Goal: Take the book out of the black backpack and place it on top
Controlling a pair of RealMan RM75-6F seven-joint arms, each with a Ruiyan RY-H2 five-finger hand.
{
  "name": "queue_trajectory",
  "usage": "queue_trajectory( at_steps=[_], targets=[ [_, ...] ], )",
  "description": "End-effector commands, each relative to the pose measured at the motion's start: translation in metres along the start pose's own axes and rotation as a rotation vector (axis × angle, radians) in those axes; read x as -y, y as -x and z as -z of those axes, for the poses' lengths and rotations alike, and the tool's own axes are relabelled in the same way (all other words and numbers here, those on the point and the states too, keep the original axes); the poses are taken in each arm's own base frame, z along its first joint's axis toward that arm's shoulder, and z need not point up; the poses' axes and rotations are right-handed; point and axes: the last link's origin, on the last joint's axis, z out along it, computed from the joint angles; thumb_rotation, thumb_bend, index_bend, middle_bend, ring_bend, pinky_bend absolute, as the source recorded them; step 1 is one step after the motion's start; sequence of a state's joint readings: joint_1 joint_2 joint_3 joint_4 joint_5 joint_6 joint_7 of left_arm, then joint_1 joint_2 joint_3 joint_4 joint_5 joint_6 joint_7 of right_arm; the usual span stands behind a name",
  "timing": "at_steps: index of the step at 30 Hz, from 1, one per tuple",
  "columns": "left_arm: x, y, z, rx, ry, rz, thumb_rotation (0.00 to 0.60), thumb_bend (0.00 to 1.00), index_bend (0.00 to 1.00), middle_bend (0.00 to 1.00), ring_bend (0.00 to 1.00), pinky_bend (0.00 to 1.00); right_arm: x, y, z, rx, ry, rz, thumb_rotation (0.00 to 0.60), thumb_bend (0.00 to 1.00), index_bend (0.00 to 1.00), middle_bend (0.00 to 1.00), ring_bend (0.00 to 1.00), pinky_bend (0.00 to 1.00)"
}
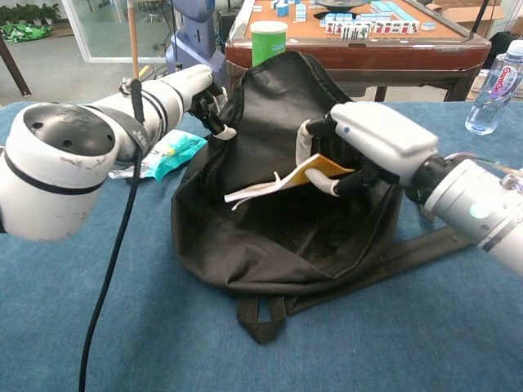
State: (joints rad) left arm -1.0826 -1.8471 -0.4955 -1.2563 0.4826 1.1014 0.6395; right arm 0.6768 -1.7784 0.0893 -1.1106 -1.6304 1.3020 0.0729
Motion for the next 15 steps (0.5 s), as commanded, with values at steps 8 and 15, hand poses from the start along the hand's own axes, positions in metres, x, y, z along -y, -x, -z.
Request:
queue_trajectory(
  at_steps=[8,15],
  targets=[
    [0.015,-0.001,0.02,0.017,0.05,-0.011,0.6,0.33,0.69,0.54,0.41,0.2,0.008,-0.121,0.045,-0.189,-0.039,-0.036,0.6,0.45,0.81,0.62,0.5,0.48],
    [0.024,0.004,0.047,0.073,0.148,-0.071,0.6,0.32,0.62,0.54,0.4,0.2,0.0,-0.176,0.066,-0.301,0.014,-0.042,0.6,0.45,0.81,0.63,0.5,0.48]
  ],
)
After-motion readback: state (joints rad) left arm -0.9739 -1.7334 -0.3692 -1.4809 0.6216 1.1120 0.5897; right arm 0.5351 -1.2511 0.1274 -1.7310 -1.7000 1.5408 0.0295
